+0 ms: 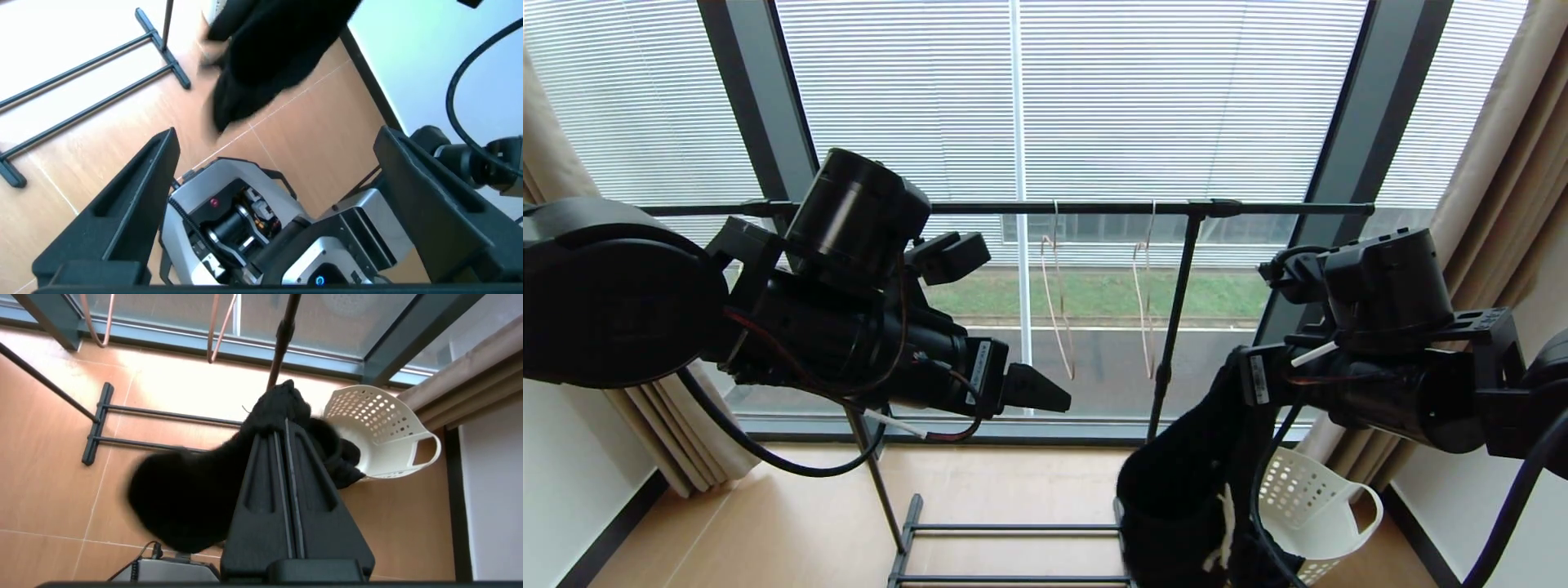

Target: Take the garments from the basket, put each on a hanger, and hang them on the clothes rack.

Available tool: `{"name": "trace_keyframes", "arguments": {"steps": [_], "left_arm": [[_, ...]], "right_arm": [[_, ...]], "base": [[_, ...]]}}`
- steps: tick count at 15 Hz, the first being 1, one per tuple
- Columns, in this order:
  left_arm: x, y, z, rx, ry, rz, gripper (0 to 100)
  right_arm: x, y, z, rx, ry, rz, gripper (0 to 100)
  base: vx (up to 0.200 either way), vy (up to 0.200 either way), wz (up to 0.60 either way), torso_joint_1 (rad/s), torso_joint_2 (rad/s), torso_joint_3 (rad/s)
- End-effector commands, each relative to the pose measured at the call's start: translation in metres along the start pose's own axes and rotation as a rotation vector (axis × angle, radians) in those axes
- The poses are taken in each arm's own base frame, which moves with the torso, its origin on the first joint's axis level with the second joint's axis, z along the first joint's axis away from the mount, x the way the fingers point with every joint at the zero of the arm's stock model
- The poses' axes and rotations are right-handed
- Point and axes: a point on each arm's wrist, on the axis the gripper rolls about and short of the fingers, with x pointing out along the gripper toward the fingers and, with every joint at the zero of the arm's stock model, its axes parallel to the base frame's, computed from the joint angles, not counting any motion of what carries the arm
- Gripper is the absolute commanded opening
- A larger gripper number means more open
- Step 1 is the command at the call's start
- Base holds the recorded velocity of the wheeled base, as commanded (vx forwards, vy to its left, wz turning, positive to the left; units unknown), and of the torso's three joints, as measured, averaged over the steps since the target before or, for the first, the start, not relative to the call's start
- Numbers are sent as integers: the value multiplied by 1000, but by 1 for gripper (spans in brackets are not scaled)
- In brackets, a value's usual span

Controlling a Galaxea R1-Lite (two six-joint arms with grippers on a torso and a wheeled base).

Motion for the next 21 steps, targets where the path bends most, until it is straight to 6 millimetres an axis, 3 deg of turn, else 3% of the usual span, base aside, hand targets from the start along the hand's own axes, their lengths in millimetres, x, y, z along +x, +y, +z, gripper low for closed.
{"name": "trace_keyframes", "arguments": {"steps": [1, 6, 10, 15, 17, 21], "left_arm": [[-2, 3, 1, -6, -8, 7, 100], [9, 9, 5, -13, -15, 100, 100], [54, 16, 25, -19, -55, 356, 100], [92, 27, 50, -30, -100, 433, 100], [106, 32, 51, -27, -103, 491, 100], [108, 30, 52, -18, -106, 487, 100]], "right_arm": [[0, 0, 0, 0, 1, 0, 0], [1, -4, 1, 7, -1, -11, 0], [3, -9, 5, 21, -9, -28, 0], [3, -12, 6, 26, -11, -34, 0], [3, -13, 6, 27, -11, -38, 0], [5, -25, 12, 39, -23, -71, 0]], "base": [[0, 0, 0, 0, 0, 0], [0, 0, 0, 0, 0, 0], [0, 0, 0, 0, 0, 0], [0, 0, 0, 0, 0, 0], [0, 0, 0, 0, 0, 0], [0, 0, 0, 0, 0, 0]]}}
